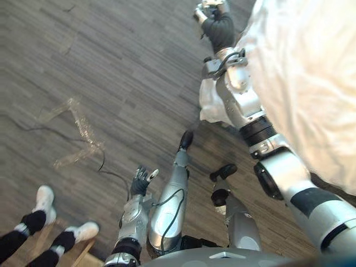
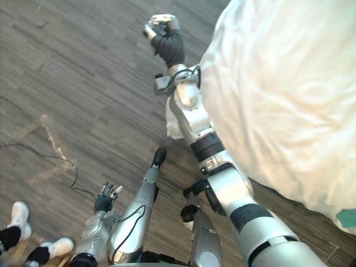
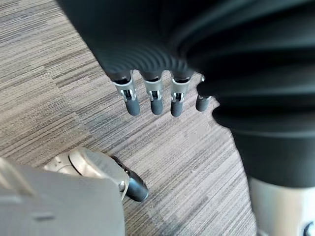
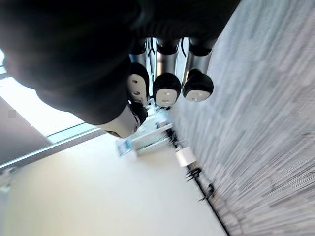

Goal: Tidy the bed and pick cloth on bed and put in laundry

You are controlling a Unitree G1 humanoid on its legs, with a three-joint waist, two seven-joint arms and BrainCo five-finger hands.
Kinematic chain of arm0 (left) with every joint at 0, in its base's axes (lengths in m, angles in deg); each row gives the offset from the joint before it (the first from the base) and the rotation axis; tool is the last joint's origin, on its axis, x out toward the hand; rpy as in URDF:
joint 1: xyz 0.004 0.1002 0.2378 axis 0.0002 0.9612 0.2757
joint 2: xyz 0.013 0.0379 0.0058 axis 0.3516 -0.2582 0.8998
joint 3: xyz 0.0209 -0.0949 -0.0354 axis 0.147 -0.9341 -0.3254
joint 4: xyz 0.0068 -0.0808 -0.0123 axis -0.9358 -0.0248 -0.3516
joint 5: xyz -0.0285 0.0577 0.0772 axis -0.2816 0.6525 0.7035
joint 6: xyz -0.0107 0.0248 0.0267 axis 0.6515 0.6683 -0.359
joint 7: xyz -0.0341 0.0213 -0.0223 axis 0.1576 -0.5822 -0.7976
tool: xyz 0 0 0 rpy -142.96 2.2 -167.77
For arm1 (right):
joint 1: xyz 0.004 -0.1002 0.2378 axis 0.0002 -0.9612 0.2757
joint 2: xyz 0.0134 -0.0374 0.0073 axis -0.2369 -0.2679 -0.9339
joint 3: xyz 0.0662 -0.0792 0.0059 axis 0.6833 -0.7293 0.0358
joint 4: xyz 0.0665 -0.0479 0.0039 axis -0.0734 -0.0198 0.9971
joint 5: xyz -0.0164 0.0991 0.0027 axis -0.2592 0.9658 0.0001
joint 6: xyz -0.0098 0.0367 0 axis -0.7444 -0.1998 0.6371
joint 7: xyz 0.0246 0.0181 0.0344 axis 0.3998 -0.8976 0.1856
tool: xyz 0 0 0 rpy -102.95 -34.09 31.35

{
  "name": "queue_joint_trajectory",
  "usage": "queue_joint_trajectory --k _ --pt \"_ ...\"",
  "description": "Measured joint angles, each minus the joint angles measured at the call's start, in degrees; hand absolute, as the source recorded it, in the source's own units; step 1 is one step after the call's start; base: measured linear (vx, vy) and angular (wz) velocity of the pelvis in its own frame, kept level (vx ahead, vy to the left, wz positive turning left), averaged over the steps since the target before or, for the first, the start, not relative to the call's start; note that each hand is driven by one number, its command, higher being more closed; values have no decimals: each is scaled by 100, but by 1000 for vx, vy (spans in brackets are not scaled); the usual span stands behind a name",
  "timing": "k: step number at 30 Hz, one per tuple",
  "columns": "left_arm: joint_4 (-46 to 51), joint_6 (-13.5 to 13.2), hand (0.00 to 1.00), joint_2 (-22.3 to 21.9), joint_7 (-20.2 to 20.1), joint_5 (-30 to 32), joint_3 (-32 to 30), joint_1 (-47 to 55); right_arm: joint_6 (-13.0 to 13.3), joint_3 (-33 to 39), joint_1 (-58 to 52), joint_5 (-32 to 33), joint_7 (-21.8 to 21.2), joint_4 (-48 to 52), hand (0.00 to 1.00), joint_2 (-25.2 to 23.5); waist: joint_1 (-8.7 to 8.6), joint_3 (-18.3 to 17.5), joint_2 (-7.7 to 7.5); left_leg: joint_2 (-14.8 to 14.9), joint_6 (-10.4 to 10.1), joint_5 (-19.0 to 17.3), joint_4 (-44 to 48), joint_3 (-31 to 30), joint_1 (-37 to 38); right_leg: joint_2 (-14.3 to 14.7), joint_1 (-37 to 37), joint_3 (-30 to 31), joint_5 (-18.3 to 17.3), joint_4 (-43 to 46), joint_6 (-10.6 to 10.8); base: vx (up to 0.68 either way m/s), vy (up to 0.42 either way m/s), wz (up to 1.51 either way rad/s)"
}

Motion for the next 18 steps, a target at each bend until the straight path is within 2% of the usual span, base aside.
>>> queue_joint_trajectory --k 5,10,14,15,18 --pt "257 -134 0 -205 -5 -154 52 -204 -103 -19 34 169 78 -1000 100 422 -26 56 123 -2 -7 173 -87 -33 -543 -231 -747 -113 -251 635 -100 -5 42 1" --pt "371 -154 0 -344 -36 -383 171 -230 -207 -516 10 176 120 -1720 100 401 -36 56 128 -24 -31 211 -117 -2 -750 -504 -1169 -110 -563 1283 -127 3 10 2" --pt "397 -142 0 -432 -36 -486 53 -229 -226 -964 -342 232 124 -1927 100 -54 -124 50 122 -41 -33 217 -122 68 -722 -634 -1246 -100 -669 1545 -157 17 2 -1" --pt "381 -140 0 -490 -33 -485 -26 -229 -254 -1066 -624 245 153 -2104 100 -331 -211 38 100 -44 -33 218 -123 129 -660 -674 -1215 -94 -680 1597 -174 28 13 -4" --pt "217 -126 0 -508 -5 -451 -86 -230 -382 -1075 -1614 240 236 -2424 100 -713 -316 32 88 -63 -33 218 -136 286 -373 -725 -957 -92 -680 1609 -174 50 27 -2"
